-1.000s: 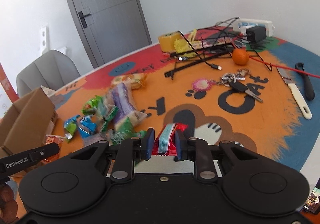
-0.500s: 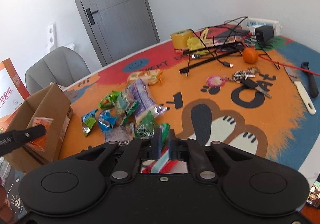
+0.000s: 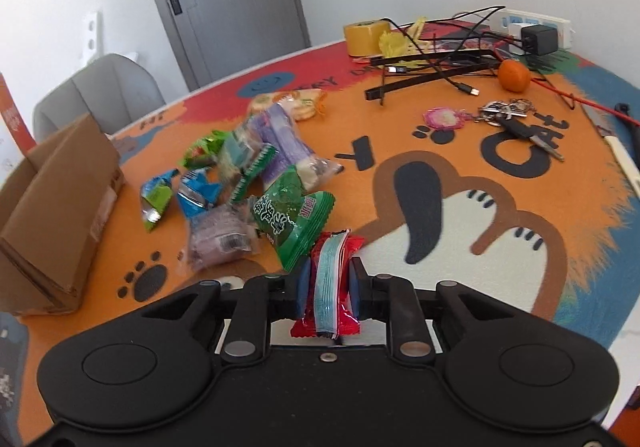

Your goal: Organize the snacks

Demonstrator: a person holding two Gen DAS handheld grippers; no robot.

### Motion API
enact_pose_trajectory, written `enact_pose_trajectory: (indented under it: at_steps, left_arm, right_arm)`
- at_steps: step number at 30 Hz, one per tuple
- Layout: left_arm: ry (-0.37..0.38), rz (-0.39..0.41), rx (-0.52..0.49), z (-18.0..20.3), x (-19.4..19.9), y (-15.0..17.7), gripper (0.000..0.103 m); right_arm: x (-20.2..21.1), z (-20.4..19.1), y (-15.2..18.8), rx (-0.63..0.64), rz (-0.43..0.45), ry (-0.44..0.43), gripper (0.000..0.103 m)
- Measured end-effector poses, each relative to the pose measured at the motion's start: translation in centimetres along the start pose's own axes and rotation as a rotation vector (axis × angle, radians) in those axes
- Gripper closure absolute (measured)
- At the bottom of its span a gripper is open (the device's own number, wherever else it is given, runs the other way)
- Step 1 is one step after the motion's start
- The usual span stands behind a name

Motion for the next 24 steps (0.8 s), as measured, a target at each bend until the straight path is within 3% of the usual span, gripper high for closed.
enact_pose_trajectory:
  at_steps: [15,24]
  left_arm:
    - [-0.110,0.035,0.071,-6.6,-0.4,-1.9,0.086]
    - [-0.105,0.011,0.093,-7.9,-2.1,-2.1,0.086]
  right_arm:
    - [2.7,-4.9,-3.4,0.040,0.121,-0.108,0.082]
    - [2.5,-9.2,-5.5,0.061,0.148,-0.191,0.082]
Point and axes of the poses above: each gripper's, at about its wrist camera, not at the fingertips, and x roughly against the way its jaws point, z to its right, y to its underside, the point moved 6 cm from there along -x, roughly the way its jaws point, and after that the axes turned 7 degrees about z, right-handed, at the moved point
